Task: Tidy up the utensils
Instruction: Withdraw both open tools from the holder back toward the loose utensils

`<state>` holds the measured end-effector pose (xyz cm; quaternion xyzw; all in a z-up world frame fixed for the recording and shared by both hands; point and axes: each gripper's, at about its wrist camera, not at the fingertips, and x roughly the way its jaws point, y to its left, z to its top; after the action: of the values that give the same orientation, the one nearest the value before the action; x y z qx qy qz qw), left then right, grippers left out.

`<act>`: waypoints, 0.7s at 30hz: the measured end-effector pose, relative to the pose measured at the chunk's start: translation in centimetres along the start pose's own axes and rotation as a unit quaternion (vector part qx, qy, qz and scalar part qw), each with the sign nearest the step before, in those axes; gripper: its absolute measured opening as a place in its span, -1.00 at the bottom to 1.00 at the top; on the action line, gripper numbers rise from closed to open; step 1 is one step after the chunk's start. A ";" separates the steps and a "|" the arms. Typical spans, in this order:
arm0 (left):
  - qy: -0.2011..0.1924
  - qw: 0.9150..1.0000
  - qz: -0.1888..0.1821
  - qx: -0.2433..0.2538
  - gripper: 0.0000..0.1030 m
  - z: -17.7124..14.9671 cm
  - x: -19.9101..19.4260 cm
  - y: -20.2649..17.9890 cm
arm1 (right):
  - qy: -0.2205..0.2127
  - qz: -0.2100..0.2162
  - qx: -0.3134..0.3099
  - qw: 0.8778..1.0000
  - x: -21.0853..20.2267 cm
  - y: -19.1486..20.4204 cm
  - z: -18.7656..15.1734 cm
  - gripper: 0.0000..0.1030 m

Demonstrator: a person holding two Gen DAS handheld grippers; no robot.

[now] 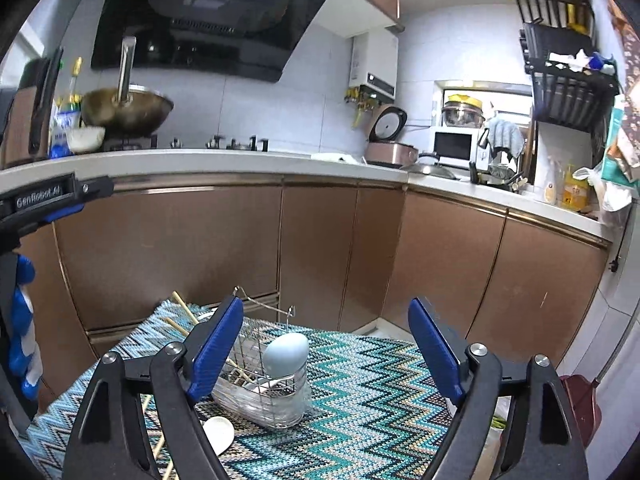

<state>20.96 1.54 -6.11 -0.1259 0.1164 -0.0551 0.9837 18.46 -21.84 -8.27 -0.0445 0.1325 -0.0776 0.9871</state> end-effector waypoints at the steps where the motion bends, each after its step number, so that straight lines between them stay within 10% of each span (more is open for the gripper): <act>1: -0.002 1.000 0.000 0.001 0.09 0.2 -0.6 0.1 | -0.003 0.000 0.001 1.000 -0.4 0.0 0.1 0.62; 21: 0.036 0.999 0.034 0.005 0.19 -0.3 -7.2 2.1 | -0.030 0.023 0.076 0.996 -8.6 -2.0 -0.4 0.64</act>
<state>14.10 4.49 -5.34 -0.1147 0.1553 -0.0269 0.9808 9.92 -22.39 -6.26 0.0313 0.0975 -0.0630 0.9927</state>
